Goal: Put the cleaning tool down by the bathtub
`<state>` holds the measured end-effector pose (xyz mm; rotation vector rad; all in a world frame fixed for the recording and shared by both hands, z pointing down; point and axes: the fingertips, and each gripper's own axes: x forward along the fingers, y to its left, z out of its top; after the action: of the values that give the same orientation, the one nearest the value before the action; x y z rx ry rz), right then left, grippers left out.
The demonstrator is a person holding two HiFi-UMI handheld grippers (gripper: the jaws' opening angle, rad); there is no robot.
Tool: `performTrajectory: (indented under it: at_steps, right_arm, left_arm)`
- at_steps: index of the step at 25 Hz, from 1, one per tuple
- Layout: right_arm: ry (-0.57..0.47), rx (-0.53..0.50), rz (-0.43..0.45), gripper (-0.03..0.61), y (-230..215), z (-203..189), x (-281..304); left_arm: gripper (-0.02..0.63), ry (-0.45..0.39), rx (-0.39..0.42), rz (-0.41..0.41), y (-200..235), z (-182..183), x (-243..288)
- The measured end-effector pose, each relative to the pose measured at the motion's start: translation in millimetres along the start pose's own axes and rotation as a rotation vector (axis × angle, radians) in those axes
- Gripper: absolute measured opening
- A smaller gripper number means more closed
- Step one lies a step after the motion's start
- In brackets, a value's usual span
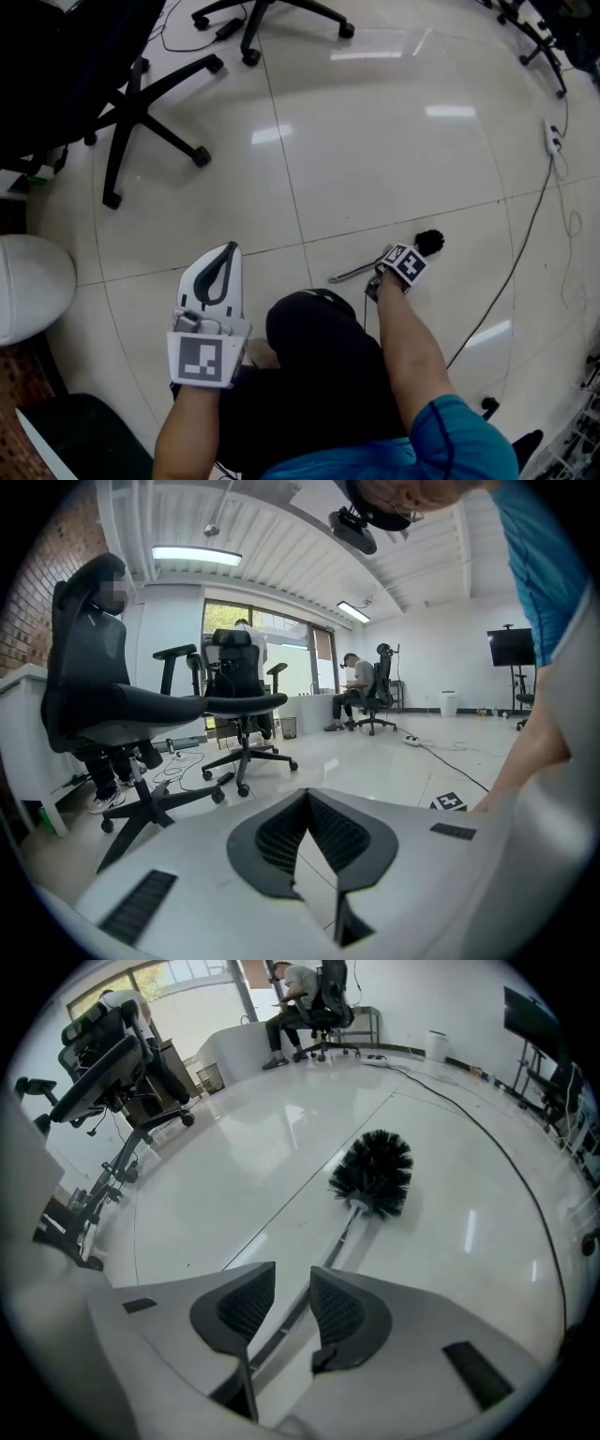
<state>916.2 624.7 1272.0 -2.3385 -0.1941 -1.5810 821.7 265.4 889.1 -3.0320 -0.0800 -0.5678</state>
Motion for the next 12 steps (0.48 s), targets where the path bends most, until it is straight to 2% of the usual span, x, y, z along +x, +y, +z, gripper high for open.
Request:
performTrajectory:
  at_steps: [6, 10, 12]
  right_arm:
    - [-0.035, -0.040, -0.006, 0.147, 6.3, 6.0, 2.9]
    - [-0.084, -0.021, -0.017, 0.150, 3.3, 13.4, -3.7]
    - [-0.076, -0.004, -0.027, 0.173, -0.9, 11.7, -1.0]
  left_arm:
    - [-0.002, -0.017, 0.015, -0.004, -1.4, 4.6, -0.5]
    - [-0.002, -0.015, 0.003, -0.001, 0.9, 4.3, 0.6]
    - [-0.002, -0.016, 0.004, -0.002, 1.0, 4.3, 2.1]
